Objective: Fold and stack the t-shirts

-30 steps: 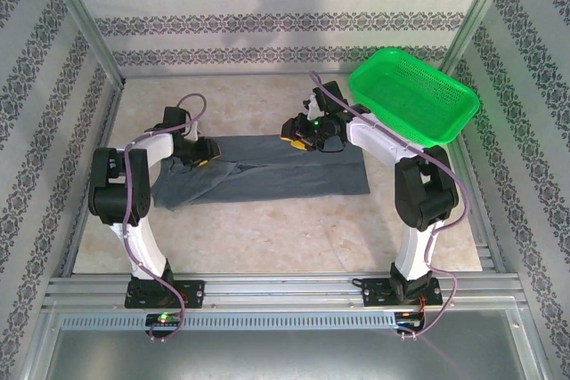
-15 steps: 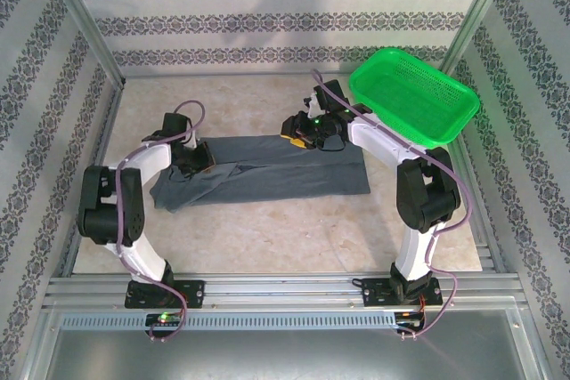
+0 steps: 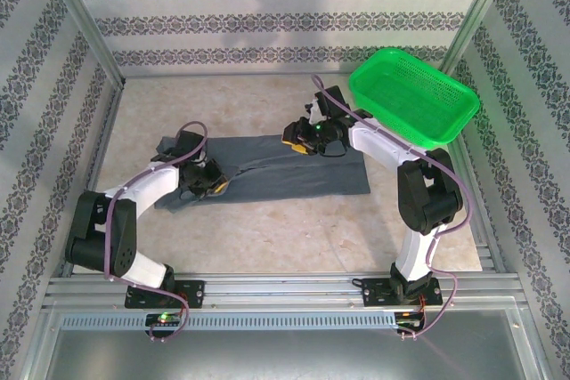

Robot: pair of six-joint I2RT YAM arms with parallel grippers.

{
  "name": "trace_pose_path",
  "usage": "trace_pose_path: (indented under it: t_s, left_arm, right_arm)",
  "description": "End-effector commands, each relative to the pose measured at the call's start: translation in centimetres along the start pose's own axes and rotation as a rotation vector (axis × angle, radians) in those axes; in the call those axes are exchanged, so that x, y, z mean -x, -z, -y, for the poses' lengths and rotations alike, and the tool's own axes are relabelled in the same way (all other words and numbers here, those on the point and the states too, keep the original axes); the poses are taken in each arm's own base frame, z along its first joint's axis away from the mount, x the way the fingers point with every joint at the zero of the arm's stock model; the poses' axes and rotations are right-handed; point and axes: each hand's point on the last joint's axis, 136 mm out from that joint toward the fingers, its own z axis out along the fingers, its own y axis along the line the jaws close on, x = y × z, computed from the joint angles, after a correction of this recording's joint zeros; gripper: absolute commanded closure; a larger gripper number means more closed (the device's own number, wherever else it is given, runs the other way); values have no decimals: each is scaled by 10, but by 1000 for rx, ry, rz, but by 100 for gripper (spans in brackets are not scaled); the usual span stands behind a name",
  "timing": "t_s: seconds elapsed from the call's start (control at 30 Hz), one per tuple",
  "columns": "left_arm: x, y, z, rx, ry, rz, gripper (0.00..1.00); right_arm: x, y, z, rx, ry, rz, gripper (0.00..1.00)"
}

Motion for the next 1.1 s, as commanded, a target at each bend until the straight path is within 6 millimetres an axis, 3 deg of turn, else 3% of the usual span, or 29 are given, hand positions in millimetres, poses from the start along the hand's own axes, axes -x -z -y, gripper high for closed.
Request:
trace_pose_path:
  t_s: [0.0,0.2,0.3,0.47,0.63,0.8,0.93,1.07]
  left_arm:
    - [-7,-8,12,-53,152,-5,92]
    - [-22,-28,31,-127,244,-66,84]
    - [-29,-27,32,-120,258,-84,74]
    - [-24,10,6,92,190,7,73]
    - [-5,32,8,93,147,102,76]
    - [22,57,-33,161,200,171,77]
    - [57,77,-74,220,145,243,74]
    - [87,78,-106,231,107,251,73]
  right_arm:
    - [-6,9,-13,43,20,7,55]
    - [-13,7,-5,39,10,-1,56]
    - [-16,7,-1,37,6,-4,56]
    - [-18,6,1,38,-2,-8,56]
    - [-18,2,0,40,-2,-12,56]
    - [-23,-1,-13,65,37,-8,57]
    - [-42,-5,-49,161,161,-16,55]
    - [-68,-16,-74,232,234,-60,53]
